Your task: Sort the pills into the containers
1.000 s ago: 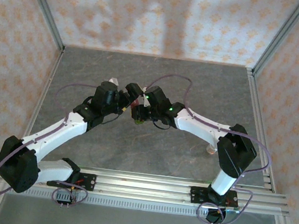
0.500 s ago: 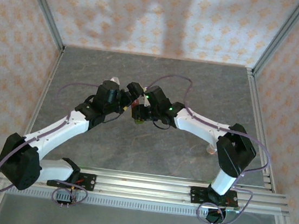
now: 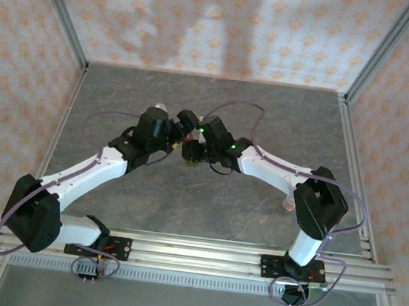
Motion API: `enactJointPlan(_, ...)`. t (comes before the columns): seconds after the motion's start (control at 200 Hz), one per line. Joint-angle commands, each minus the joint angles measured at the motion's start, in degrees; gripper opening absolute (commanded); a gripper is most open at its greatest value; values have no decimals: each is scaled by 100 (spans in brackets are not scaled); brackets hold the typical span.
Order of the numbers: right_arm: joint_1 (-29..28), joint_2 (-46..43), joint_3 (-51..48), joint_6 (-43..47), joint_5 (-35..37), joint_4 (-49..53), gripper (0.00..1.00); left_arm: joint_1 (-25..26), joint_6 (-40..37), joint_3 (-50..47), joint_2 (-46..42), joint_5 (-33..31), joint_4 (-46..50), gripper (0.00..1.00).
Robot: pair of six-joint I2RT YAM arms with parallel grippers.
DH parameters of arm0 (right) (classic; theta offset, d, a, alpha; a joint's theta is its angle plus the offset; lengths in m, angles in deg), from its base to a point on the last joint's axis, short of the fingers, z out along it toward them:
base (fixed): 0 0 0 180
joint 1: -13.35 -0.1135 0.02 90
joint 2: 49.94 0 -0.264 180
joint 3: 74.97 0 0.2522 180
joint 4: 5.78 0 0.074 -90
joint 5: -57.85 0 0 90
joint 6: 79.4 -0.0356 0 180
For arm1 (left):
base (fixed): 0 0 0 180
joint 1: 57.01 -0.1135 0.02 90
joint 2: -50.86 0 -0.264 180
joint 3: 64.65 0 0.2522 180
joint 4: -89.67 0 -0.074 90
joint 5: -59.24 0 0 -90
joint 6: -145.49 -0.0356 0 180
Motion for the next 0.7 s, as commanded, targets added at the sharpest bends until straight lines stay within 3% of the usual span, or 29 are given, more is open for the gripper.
enactJointPlan(0.0,-182,202,169,250,-171,94,15,256,97,345,41,246,-808,100)
enactJointPlan(0.44,-181,373,167,238,-120,107,15,371,548,308,52,355,-1667,100)
enactJointPlan(0.696,-173,365,81,210,-62,68,15,367,129,303,-204,24,-1487,100)
